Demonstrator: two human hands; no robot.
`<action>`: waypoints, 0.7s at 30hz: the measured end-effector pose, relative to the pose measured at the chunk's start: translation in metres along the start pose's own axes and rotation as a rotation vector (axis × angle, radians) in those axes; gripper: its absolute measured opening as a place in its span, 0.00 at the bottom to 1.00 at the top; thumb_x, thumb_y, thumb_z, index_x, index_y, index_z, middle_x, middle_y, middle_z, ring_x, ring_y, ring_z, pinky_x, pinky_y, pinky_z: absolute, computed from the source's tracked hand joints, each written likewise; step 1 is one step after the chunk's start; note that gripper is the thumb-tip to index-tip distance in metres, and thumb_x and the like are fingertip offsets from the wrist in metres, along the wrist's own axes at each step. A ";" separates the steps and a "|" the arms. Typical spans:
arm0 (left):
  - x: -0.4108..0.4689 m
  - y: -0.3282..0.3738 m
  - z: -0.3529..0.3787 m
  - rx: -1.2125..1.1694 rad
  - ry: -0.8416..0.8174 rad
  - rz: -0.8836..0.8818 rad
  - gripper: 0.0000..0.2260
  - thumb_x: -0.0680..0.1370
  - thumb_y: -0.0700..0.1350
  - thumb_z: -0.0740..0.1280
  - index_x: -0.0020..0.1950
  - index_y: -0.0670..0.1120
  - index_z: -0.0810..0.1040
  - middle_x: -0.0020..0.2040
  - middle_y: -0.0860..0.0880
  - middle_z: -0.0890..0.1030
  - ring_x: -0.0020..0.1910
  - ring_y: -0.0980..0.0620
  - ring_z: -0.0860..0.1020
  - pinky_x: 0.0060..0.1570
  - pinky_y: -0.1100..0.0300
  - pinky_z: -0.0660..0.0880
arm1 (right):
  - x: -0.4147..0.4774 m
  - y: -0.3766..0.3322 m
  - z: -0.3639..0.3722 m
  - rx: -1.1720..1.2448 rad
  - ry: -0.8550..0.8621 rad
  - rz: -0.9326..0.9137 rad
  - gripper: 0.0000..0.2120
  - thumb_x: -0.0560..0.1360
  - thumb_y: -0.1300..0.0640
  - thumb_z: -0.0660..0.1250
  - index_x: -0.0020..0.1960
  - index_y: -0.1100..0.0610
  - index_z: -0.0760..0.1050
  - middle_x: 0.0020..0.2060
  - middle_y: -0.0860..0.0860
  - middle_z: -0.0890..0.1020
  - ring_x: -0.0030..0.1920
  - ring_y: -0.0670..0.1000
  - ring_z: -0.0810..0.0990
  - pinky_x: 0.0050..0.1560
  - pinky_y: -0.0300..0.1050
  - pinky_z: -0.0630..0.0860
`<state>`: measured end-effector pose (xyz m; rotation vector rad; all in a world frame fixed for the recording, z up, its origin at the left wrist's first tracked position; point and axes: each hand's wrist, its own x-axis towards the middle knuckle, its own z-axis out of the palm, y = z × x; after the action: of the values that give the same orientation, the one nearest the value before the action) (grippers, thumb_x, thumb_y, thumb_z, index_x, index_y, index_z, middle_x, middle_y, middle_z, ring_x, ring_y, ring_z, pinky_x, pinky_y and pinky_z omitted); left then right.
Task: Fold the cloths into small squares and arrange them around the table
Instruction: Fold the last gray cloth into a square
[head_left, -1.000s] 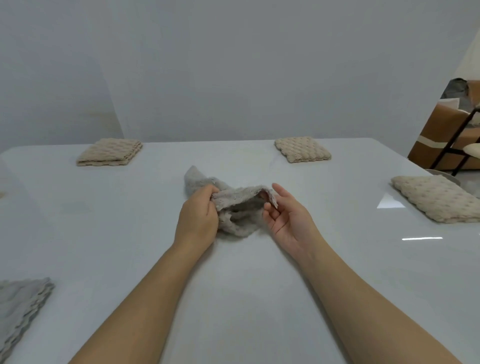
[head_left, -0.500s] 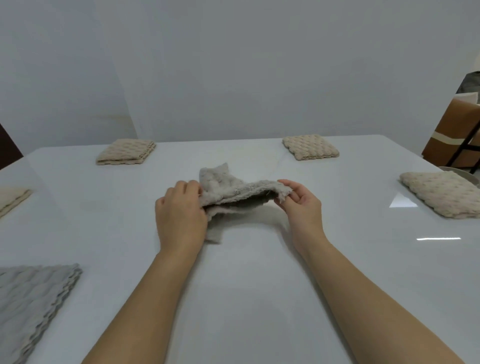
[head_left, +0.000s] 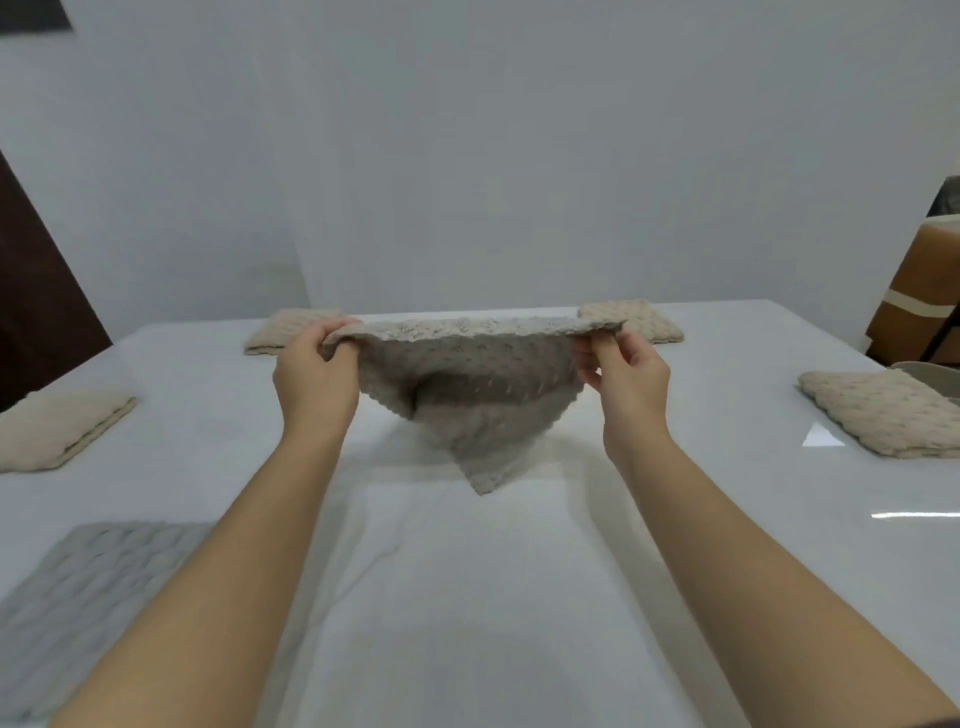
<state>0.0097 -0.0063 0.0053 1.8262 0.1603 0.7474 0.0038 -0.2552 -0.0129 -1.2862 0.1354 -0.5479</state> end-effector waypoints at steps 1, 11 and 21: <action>0.002 0.006 -0.004 -0.064 0.018 -0.020 0.07 0.76 0.41 0.63 0.48 0.48 0.81 0.44 0.56 0.80 0.45 0.56 0.76 0.44 0.64 0.72 | 0.001 -0.008 0.000 -0.017 0.008 -0.027 0.10 0.79 0.59 0.64 0.39 0.57 0.76 0.33 0.49 0.76 0.36 0.48 0.72 0.40 0.44 0.72; -0.013 0.045 -0.028 -0.154 0.055 0.037 0.08 0.80 0.47 0.63 0.42 0.47 0.73 0.35 0.52 0.72 0.33 0.56 0.69 0.33 0.65 0.68 | -0.021 -0.062 -0.007 -0.131 0.024 -0.087 0.14 0.78 0.56 0.63 0.35 0.55 0.66 0.25 0.45 0.63 0.26 0.45 0.60 0.29 0.40 0.60; 0.019 0.000 -0.012 0.197 -0.168 -0.088 0.19 0.79 0.53 0.61 0.40 0.38 0.75 0.38 0.43 0.77 0.40 0.45 0.75 0.41 0.53 0.69 | 0.011 -0.031 -0.017 -0.224 -0.028 0.128 0.06 0.73 0.57 0.65 0.39 0.55 0.70 0.34 0.55 0.70 0.37 0.53 0.69 0.39 0.47 0.65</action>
<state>0.0180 0.0124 0.0155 2.0461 0.2089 0.5283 -0.0029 -0.2800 0.0134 -1.4913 0.2597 -0.4131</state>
